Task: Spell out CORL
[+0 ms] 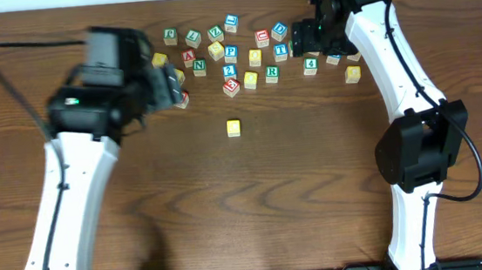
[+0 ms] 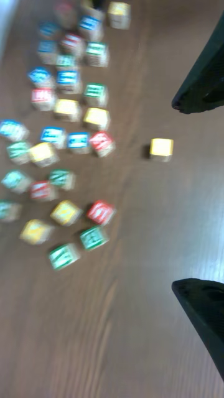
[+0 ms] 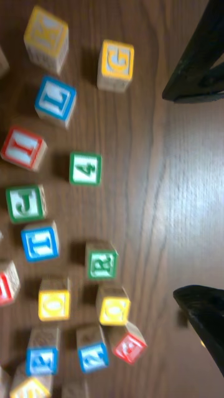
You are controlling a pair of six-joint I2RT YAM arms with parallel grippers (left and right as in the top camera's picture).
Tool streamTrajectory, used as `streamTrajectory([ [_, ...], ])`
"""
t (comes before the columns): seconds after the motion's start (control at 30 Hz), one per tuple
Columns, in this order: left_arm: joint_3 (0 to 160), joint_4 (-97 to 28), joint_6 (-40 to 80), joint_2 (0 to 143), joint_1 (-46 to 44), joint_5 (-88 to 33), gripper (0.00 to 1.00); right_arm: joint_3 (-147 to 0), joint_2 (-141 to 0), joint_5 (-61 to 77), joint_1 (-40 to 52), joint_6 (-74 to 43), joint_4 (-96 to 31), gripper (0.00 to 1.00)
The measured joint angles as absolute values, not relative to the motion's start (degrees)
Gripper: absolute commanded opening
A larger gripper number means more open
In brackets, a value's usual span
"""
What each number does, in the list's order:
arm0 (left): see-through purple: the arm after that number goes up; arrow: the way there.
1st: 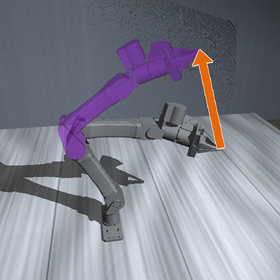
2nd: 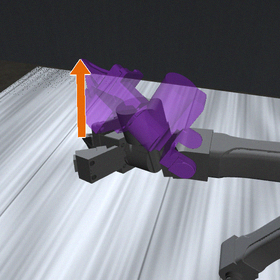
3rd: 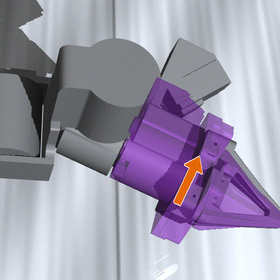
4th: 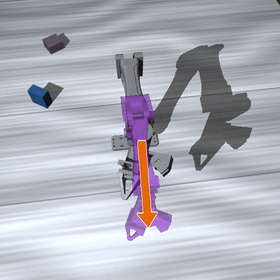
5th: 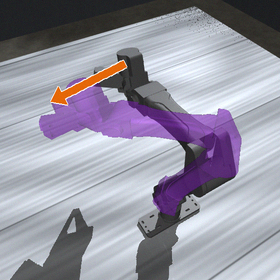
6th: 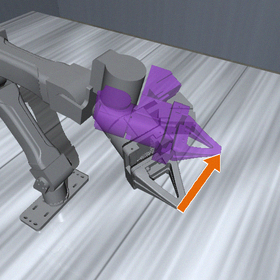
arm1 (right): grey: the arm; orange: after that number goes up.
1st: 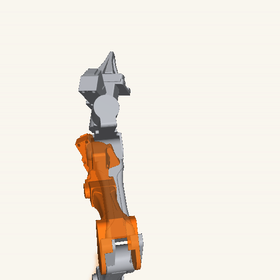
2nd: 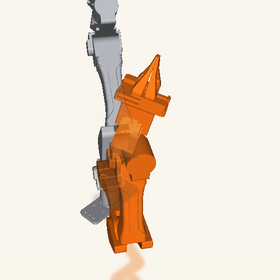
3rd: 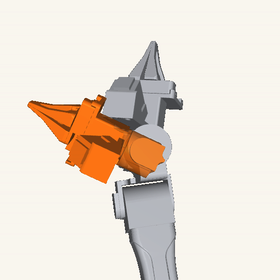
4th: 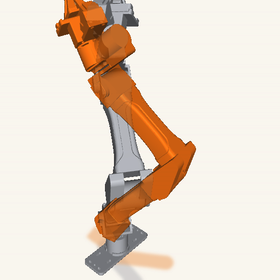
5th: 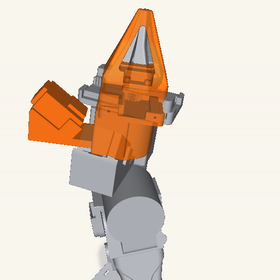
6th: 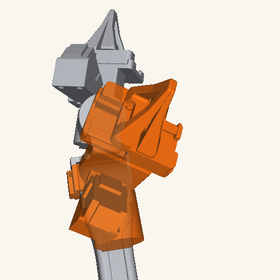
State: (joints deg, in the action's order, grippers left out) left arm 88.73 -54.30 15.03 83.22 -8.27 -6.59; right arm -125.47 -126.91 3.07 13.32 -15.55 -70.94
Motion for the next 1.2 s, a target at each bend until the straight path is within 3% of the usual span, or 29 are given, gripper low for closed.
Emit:
streamTrajectory([
  [0.1, 94.96, -55.83, 13.74, 83.11, -3.18, -7.60, 0.85, -130.69, -126.98, 5.52, 13.61, -15.20, -72.73, 0.88],
  [0.13, 96.31, -55.79, 13.50, 83.11, -1.48, -7.62, 0.91, -132.29, -126.98, 5.72, 13.74, -15.20, -72.99, 0.88],
  [0.23, 98.00, -56.03, 13.15, 83.02, 3.01, -7.60, 0.97, -135.98, -126.65, 6.20, 14.39, -15.29, -72.73, 0.87],
  [0.7, 97.97, -58.19, 13.04, 83.15, 4.14, -7.62, 0.99, -132.33, -126.52, -0.47, 26.02, -26.39, -65.01, 0.82],
  [0.9, 97.97, -58.74, 13.04, 83.15, 4.14, -7.62, 0.99, -125.60, -126.61, -0.43, 25.85, -28.82, -58.24, 0.72],
  [1.07, 97.97, -59.11, 13.04, 83.15, 4.14, -7.62, 0.99, -118.78, -126.72, -0.40, 25.91, -30.39, -51.94, 0.55],
  [1.2, 97.97, -59.48, 13.04, 83.18, 4.14, -7.62, 0.99, -115.50, -126.72, -0.40, 26.06, -31.11, -47.11, 0.51],
])
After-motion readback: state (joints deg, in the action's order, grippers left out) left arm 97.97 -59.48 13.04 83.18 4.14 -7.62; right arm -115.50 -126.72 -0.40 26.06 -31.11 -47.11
